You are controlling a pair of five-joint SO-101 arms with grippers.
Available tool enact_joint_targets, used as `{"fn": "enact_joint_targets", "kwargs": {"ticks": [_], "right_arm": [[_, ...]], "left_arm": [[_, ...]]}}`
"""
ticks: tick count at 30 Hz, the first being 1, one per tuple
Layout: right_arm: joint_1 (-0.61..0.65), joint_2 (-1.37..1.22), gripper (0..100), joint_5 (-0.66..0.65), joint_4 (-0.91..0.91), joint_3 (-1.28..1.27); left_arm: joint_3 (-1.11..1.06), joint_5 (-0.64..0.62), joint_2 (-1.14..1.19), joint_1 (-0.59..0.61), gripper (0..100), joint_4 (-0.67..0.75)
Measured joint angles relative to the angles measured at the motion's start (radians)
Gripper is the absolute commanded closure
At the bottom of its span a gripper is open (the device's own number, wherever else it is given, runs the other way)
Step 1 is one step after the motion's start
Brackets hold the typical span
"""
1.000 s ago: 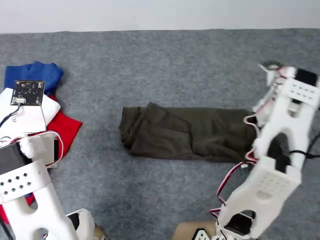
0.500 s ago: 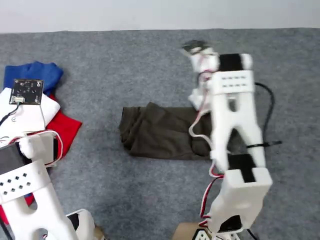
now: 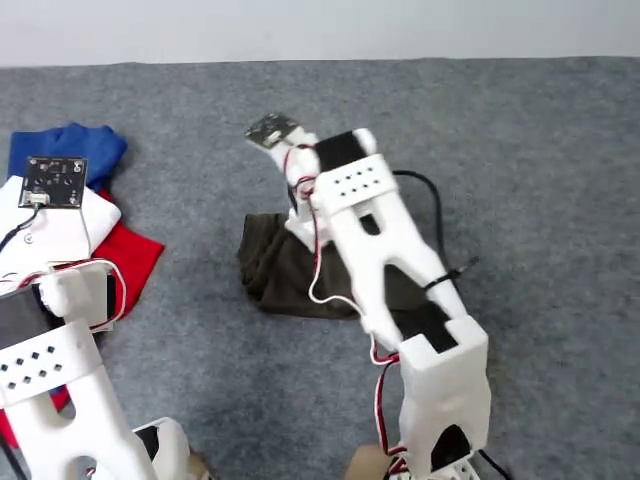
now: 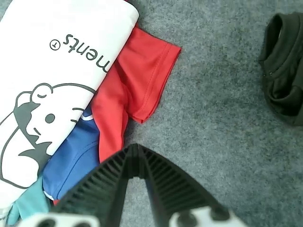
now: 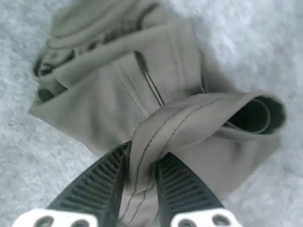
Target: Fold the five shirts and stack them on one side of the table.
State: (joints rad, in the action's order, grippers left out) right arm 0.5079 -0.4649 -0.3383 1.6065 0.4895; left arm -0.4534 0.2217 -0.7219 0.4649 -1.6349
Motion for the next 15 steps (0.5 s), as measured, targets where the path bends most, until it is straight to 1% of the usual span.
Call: {"fn": "enact_joint_targets", "kwargs": {"ticks": [7,11,15], "right_arm": [[0.060,-0.031,98.8,0.017,-0.025,0.000],[0.068,-0.052,98.8,0.017,-0.038,0.006],[0.071,-0.097,98.8,0.017,-0.038,0.081]], "left_arm": [[0.000,0.000,0.000,0.000,100,0.000],[0.000,0.000,0.000,0.000,100,0.000],[0.000,0.000,0.000,0.000,100,0.000]]}}
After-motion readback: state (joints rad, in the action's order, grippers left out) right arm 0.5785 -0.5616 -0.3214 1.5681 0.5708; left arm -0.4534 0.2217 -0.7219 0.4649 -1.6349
